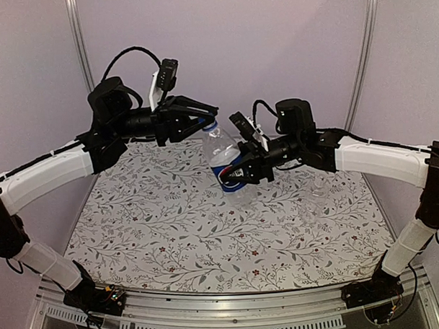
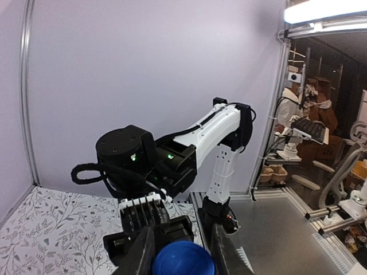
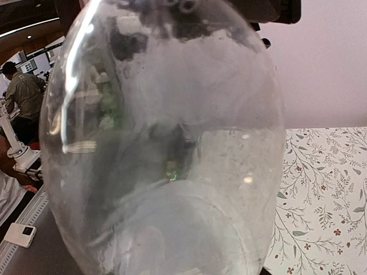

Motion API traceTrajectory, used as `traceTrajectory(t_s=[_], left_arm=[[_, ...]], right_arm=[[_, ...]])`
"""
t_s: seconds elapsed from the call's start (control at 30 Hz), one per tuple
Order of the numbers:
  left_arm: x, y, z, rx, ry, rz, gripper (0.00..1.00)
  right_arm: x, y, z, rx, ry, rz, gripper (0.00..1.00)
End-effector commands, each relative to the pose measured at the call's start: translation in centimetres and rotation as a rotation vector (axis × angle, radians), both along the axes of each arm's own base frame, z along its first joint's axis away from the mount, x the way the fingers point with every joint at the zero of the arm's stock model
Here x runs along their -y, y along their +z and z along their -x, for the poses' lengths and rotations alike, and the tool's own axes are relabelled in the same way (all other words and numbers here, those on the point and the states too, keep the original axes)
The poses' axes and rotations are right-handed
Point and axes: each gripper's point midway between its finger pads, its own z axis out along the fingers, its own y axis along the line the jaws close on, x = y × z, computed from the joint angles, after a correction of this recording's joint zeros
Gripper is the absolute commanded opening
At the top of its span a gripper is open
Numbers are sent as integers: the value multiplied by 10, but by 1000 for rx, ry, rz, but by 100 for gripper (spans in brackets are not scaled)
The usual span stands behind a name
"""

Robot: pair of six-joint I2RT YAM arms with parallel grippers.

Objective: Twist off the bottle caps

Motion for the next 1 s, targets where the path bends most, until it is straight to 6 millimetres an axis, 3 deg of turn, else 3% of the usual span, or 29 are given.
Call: traceTrajectory(t_s=[0.0,0.2,0.37,0.87,0.97], left_arm=[[0,11,-19,-45,200,-9,0],[-10,10,-53,-142,624,-36,0],[-14,2,-63,-180,827,-55,1],[-12,10,-66,-168,868,-60,1],[-8,6,-63,-165,844,-65,9]], right_arm=[[0,-13,-28,10,-178,74,38],[6,-14,-62,44,-375,122,38],[9,-12,-74,69,-444,129,38],[8,-22,-71,71,-420,146,37],[6,-20,-69,67,-403,141,38]])
